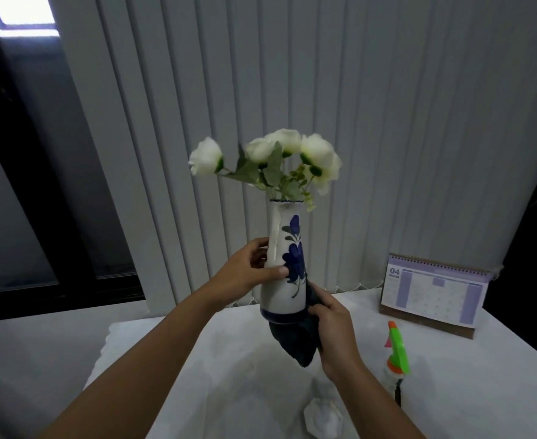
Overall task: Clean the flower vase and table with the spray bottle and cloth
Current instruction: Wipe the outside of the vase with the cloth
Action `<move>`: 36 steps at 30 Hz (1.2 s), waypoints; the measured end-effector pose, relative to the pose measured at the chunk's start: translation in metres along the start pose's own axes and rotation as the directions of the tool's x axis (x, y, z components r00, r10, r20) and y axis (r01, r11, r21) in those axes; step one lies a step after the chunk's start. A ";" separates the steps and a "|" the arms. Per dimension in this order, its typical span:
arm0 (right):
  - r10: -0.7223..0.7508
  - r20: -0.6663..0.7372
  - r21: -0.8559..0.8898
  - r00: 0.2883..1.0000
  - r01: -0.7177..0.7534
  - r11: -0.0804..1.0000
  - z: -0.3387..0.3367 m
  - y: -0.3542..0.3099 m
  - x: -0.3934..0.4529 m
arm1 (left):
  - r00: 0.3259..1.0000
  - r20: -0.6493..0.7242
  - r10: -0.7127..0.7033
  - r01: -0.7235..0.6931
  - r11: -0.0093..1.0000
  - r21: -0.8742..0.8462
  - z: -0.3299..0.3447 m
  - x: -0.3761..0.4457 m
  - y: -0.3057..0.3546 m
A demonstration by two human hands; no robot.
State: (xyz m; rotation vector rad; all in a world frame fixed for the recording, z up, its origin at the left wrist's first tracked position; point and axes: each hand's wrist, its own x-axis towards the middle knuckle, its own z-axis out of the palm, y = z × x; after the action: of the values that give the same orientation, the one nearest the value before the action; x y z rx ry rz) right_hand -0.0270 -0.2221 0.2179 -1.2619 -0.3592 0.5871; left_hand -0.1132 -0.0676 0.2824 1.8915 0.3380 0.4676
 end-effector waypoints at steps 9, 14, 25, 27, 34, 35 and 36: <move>0.013 0.043 -0.015 0.999 -0.012 1.000 -0.006 -0.007 0.006 | 0.989 0.151 -0.005 0.000 0.999 0.035 0.005 -0.003 -0.004; -0.151 0.083 -0.199 0.985 0.165 0.966 -0.004 -0.011 0.008 | 0.999 0.013 0.044 -0.044 0.999 -0.006 0.007 -0.003 -0.010; -0.863 0.286 -0.599 0.416 0.781 0.178 -0.006 -0.048 0.013 | 0.999 -0.010 0.034 -0.033 0.995 0.091 0.010 -0.006 -0.015; -0.866 0.429 -0.588 0.258 0.807 -0.051 -0.007 -0.060 0.018 | 0.998 -0.040 0.039 -0.034 0.993 0.113 0.012 -0.006 -0.013; -0.581 0.807 -0.424 0.103 0.787 -0.449 -0.007 -0.089 0.031 | 0.988 -0.140 0.059 -0.043 0.992 0.120 0.015 -0.005 -0.018; -0.591 0.803 -0.399 0.070 0.800 -0.448 -0.004 -0.096 0.033 | 0.986 -0.153 0.058 -0.038 0.991 0.127 0.016 -0.004 -0.019; -0.636 0.770 -0.400 0.054 0.817 -0.415 -0.002 -0.102 0.036 | 0.985 -0.165 0.055 -0.032 0.990 0.139 0.017 -0.003 -0.019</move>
State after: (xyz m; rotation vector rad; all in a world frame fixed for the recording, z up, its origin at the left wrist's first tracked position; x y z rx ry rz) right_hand 0.0252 -0.2214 0.3129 -1.4507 -1.8278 -1.0638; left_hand -0.1075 -0.0764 0.2589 1.9990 0.4506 0.6505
